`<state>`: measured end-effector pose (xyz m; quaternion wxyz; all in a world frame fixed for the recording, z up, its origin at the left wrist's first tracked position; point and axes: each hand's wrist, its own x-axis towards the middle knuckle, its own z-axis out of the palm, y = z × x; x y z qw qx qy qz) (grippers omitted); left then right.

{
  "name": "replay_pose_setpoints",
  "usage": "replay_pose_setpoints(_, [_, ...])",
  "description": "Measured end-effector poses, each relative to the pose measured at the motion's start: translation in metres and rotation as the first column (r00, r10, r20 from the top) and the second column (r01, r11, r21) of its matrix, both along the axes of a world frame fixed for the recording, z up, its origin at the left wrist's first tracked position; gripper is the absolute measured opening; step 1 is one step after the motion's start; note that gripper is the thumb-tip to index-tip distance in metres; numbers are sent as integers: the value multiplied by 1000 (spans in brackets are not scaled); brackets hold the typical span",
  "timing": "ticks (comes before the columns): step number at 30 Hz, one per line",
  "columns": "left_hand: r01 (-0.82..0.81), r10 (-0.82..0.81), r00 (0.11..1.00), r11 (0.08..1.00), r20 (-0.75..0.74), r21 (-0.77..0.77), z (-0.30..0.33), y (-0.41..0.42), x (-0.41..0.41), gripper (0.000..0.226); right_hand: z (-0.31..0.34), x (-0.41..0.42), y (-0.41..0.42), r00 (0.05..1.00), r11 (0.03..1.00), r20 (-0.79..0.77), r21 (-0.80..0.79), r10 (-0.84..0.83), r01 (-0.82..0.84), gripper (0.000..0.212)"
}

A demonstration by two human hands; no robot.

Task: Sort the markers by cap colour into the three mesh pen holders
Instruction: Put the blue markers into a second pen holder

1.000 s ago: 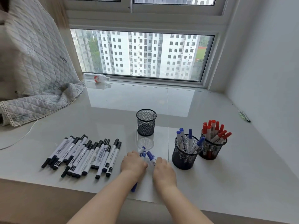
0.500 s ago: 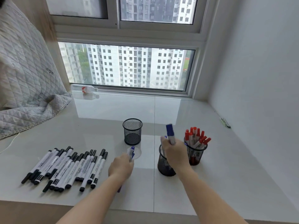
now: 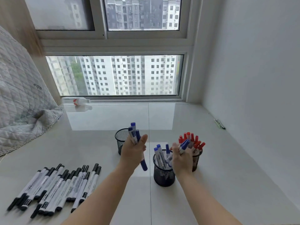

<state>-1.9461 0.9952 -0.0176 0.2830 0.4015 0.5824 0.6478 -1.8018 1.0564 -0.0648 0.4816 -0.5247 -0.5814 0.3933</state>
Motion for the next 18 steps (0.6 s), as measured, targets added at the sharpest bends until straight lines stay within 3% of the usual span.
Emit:
replay_pose_setpoints(3, [-27, 16, 993, 995, 116, 98, 7, 9, 10, 21, -11, -1, -2, 997, 999, 61, -11, 46, -46, 22])
replay_pose_setpoints(7, [-27, 21, 997, 995, 71, 94, -1, 23, 36, 24, -13, -4, -2, 996, 1000, 87, 7, 29, -29, 8])
replay_pose_setpoints(11, [-26, 25, 999, 999, 37, 20, -24, 34, 52, 25, -8, 2, 0, 1000, 998, -7, -55, 24, -24, 14])
replay_pose_setpoints(16, [-116, 116, 993, 993, -15, 10, -47, 38, 60, 22, -7, 9, 1, 997, 1000, 75, 10, 27, -28, 13])
replay_pose_setpoints(18, [-146, 146, 988, 989, -39, 9, -52, 38, 62, 20, -9, 11, 1, 994, 997, 106, 79, -14, 5, 30])
